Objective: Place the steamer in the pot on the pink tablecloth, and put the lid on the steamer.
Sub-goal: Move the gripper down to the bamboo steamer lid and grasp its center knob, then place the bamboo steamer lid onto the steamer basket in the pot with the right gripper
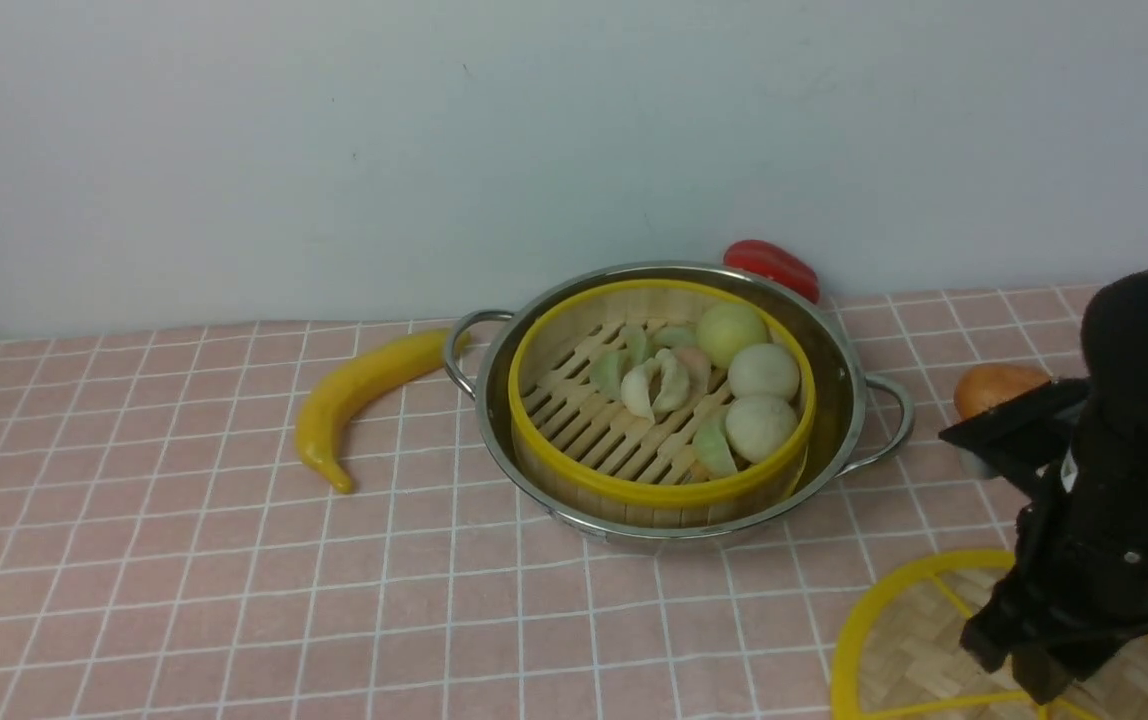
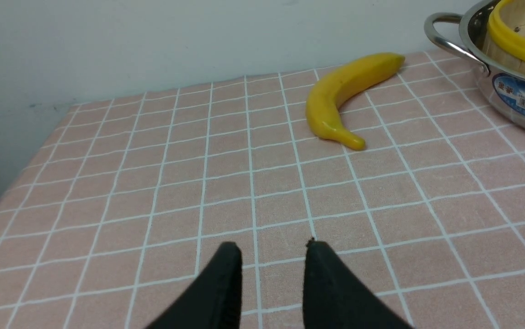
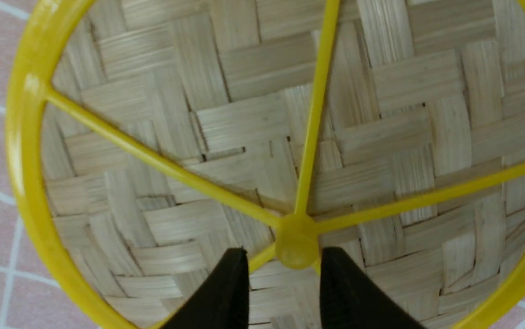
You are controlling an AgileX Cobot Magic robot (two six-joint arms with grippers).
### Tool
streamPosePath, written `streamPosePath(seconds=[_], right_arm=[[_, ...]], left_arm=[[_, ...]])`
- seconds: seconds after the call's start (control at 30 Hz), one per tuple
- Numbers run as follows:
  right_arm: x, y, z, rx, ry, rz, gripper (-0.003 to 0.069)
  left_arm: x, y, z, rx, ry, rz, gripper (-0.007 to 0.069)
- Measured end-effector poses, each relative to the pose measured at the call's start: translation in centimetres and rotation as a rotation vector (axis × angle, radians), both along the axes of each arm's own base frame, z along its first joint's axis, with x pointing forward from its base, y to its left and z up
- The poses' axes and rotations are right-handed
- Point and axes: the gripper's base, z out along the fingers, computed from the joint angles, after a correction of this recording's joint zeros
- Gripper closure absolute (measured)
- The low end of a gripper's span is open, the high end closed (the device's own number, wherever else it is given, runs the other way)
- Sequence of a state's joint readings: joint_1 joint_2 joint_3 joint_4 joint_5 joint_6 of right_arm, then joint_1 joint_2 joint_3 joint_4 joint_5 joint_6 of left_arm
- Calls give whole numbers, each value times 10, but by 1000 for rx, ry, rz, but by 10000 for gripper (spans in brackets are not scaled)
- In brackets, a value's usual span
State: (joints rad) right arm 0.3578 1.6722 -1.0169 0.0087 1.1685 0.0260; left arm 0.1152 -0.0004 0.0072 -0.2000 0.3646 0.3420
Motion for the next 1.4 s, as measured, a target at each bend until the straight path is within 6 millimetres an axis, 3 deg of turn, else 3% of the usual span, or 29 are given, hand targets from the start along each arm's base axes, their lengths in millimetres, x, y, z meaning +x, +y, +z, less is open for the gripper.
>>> streamPosePath(seconds=[0.4,0.57,0.77,0.83,0.97,1.13,1.23,1.3,1.37,1.4], right_arm=[[7,1,-23,-35,53,-6,416],[8,2,-23,-30,53,-21,515],[6,1,-15,-32,22,-89,512],[3,-1,-1,-20,-26,-111,512],[-17,-9,61,72,-246,-136,512],[-27,-3,118,254,-449,-59,512],[-19,6,137,327,-500,11,512],[-4,18,154,352,-554,111,512],[10,29,158,349,-568,160,512],[27,43,160,340,-585,222,512]], left_arm=[[0,0,0,0,0,0,413],[0,0,0,0,0,0,408],[0,0,0,1,0,0,403],[0,0,0,1,0,0,400],[0,0,0,1,0,0,391],[0,0,0,1,0,0,384],[0,0,0,1,0,0,384],[0,0,0,1,0,0,382],[0,0,0,1,0,0,382],[0,0,0,1,0,0,382]])
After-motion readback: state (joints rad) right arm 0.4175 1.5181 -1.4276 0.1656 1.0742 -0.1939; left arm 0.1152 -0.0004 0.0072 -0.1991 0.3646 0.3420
